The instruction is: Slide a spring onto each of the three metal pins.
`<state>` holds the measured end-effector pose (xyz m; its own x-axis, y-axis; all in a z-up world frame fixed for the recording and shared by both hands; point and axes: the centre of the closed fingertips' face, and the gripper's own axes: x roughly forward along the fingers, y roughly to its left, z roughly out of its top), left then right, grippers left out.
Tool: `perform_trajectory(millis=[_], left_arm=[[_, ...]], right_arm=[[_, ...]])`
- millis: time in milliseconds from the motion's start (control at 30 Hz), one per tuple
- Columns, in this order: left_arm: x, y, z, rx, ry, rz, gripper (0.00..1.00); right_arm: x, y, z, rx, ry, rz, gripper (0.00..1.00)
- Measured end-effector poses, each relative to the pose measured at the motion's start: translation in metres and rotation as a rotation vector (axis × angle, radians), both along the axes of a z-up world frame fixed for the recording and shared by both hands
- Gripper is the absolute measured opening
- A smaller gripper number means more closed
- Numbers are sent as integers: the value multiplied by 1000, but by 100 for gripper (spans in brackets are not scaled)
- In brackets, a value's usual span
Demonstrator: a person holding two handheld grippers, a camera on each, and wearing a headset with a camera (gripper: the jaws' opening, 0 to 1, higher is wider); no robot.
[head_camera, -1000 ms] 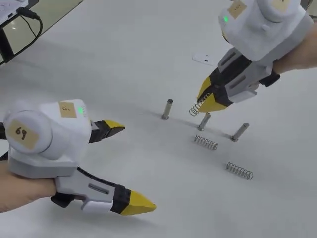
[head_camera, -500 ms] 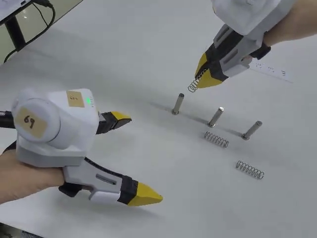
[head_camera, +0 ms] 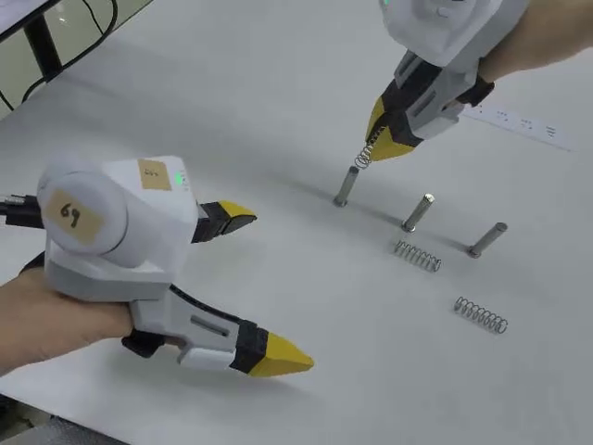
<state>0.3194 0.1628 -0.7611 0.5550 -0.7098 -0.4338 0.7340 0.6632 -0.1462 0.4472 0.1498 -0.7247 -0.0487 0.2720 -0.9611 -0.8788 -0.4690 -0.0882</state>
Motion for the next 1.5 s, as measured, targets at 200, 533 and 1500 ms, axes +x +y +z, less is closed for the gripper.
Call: perform_trajectory(millis=[200,533,1500], left_arm=[[1,2,-1,2,5,5,94],[3,3,-1,-2,10,9,93],[2,7,-6,-5,29,26,92]], right_arm=[[2,0,-4,-21,0,12,8],[7,1,-9,-44,-15,34,8],[13,6,-51,-137,-10,68,8]])
